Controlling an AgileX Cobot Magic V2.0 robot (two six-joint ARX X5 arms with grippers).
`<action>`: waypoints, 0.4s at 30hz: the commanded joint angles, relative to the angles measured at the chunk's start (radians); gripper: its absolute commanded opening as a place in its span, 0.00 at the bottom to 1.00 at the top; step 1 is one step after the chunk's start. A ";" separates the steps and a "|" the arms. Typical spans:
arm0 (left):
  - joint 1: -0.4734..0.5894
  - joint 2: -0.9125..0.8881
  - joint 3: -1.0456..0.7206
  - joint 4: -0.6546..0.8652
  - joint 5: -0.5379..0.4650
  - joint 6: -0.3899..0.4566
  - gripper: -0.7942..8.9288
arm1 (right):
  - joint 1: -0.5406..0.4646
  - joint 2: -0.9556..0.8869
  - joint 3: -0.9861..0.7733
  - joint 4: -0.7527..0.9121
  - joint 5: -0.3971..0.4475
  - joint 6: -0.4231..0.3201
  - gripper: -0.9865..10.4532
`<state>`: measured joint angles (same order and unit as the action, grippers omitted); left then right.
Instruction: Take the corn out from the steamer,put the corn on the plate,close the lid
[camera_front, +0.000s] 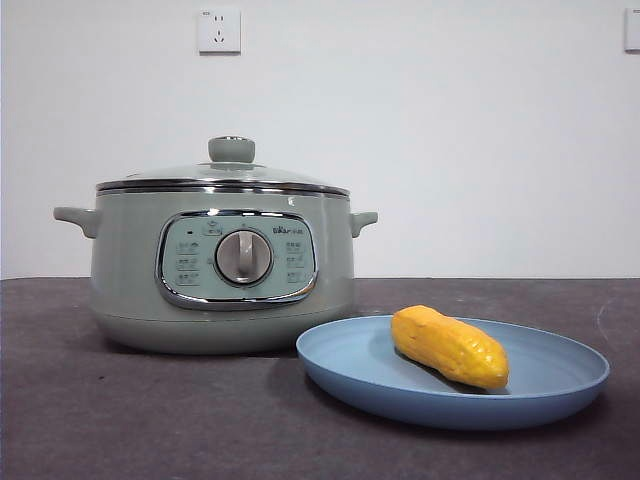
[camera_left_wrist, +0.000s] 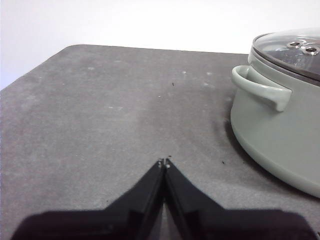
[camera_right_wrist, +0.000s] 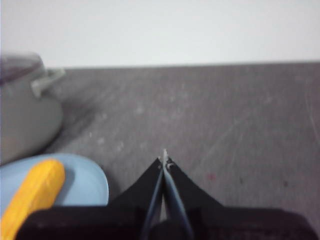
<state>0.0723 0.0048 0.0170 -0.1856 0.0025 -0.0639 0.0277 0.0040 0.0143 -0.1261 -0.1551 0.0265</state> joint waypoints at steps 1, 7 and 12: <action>0.003 -0.003 -0.014 0.005 0.000 -0.004 0.08 | 0.002 -0.003 -0.010 -0.031 0.003 0.005 0.09; 0.003 -0.003 -0.014 0.005 0.000 -0.004 0.08 | 0.016 -0.003 -0.010 -0.042 0.004 0.052 0.09; 0.003 -0.003 -0.014 0.005 0.000 -0.004 0.08 | 0.019 -0.003 -0.009 -0.042 0.004 0.051 0.09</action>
<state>0.0723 0.0048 0.0170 -0.1856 0.0025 -0.0643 0.0456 0.0040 0.0158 -0.1577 -0.1539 0.0643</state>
